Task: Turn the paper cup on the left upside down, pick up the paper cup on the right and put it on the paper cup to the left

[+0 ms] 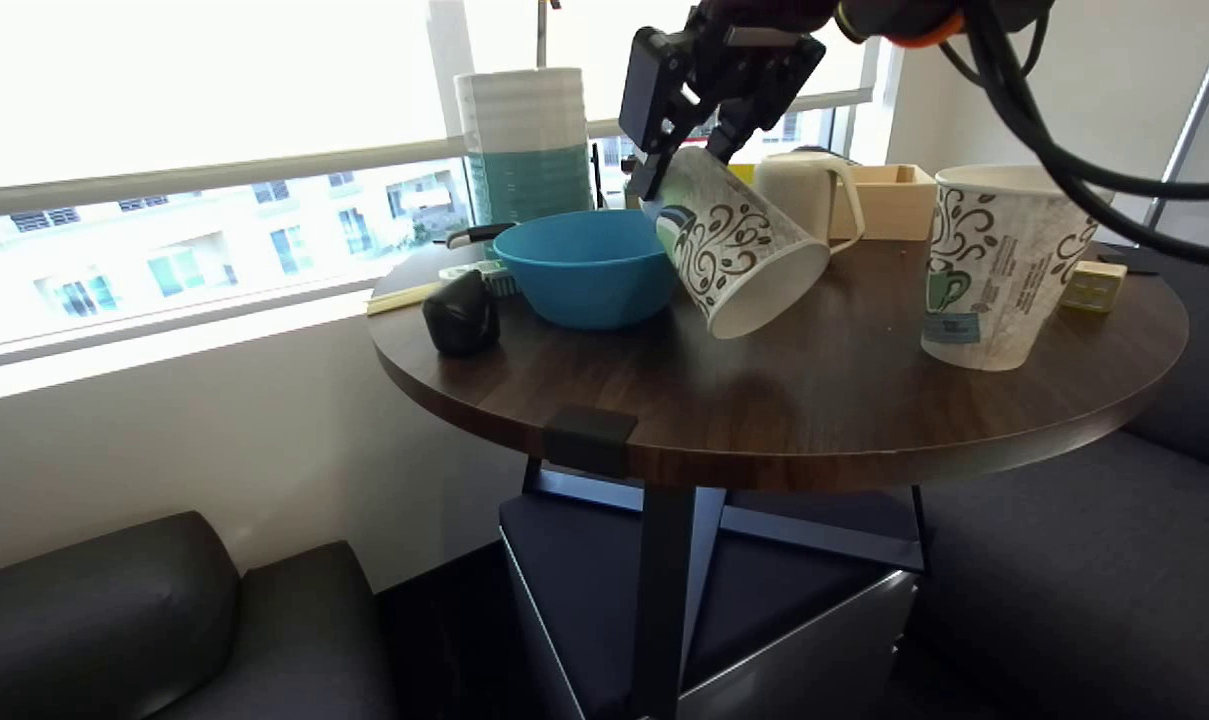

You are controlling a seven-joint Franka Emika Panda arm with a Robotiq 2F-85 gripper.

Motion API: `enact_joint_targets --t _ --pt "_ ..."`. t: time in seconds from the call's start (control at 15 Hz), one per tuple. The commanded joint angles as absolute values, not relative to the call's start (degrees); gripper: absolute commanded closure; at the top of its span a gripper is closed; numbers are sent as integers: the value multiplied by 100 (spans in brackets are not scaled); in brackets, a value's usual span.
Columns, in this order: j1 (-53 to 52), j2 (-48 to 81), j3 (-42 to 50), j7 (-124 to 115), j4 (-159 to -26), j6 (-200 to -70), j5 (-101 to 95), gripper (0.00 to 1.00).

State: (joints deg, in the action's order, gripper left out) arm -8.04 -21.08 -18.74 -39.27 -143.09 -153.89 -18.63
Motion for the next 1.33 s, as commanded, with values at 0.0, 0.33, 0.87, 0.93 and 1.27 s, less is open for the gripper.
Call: enact_joint_targets --t 0.0,0.33,0.87,0.93,1.27 --pt "-655 -2264 -1922 -3276 -14695 -16222 -1877 62" --pt "-785 -2343 -1675 -2732 -14940 -16635 -1936 62" --pt "-970 -2406 -1464 -1599 -15192 -16824 -1270 62" --pt "-982 -2426 -1448 -1484 -15216 -16818 -1189 62" --pt "-997 -2513 -1427 -1079 -15313 -16750 -921 6"
